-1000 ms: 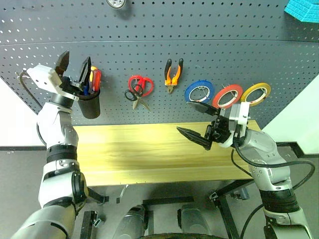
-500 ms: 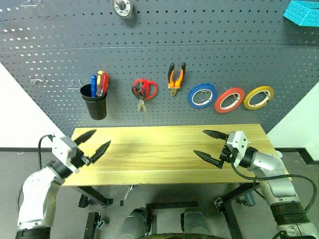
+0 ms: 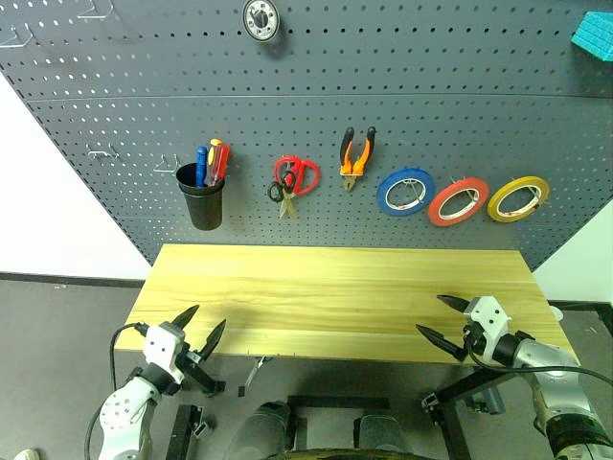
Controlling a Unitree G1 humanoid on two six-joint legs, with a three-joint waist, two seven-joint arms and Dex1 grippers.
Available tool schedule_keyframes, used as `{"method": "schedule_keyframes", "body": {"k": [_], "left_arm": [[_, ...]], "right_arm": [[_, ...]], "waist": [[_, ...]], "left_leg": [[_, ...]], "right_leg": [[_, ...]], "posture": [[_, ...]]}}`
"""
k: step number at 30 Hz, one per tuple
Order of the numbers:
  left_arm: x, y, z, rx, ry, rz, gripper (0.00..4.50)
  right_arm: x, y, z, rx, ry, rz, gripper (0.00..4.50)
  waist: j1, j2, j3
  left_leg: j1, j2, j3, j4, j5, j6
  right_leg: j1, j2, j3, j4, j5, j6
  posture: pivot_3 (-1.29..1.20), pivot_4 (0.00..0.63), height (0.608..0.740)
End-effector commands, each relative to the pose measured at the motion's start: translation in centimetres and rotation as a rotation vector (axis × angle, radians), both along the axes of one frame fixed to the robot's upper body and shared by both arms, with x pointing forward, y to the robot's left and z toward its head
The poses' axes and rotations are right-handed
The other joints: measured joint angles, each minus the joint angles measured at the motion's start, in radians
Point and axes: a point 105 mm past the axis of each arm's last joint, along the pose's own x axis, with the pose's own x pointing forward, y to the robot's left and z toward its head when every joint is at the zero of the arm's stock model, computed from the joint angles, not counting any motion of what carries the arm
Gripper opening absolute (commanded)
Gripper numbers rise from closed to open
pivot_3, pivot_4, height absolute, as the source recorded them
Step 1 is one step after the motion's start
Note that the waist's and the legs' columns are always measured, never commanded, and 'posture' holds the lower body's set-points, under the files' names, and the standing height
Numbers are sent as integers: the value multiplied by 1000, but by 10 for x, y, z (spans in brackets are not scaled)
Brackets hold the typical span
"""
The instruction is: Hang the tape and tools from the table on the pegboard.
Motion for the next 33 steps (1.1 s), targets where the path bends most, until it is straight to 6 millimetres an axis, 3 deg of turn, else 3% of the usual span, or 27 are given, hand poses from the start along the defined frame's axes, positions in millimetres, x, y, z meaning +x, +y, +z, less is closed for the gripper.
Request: {"method": "schedule_keyframes", "body": {"k": [1, 7, 13, 24, 33], "left_arm": [[9, -11, 6, 2, -26, -37, 3608], [16, -23, 1, 20, 14, -70, 3608], [20, -20, -2, 90, 12, -27, 3608], [22, -25, -2, 31, 45, -87, 3608], [27, -26, -3, 43, 35, -74, 3608]], "right_arm": [[12, 2, 14, 3, -78, -8, 4500], [20, 8, 19, 9, -126, -27, 4500], [26, 10, 19, 4, -154, -60, 4500], [29, 12, 9, 22, -113, -66, 4500], [35, 19, 19, 20, -123, -55, 4500]], "waist": [[0, 1, -3], [-1, 2, -5], [-1, 2, -5], [-1, 3, -6], [1, 3, -6]], "left_leg": [[0, 0, 0, 0, 0, 0], [0, 1, 0, 0, 0, 0], [0, 1, 0, 0, 0, 0], [0, 1, 0, -1, 0, 0], [0, 1, 0, -1, 0, 0]], "right_leg": [[0, 0, 0, 0, 0, 0], [0, 0, 0, 0, 0, 0], [0, 0, 0, 0, 0, 0], [0, 1, 0, 0, 0, 0], [0, 1, 0, 0, 0, 0]], "posture": [[-41, 0, 740], [-50, 0, 740], [-56, 0, 740], [-45, 0, 740], [-24, 0, 740]]}}
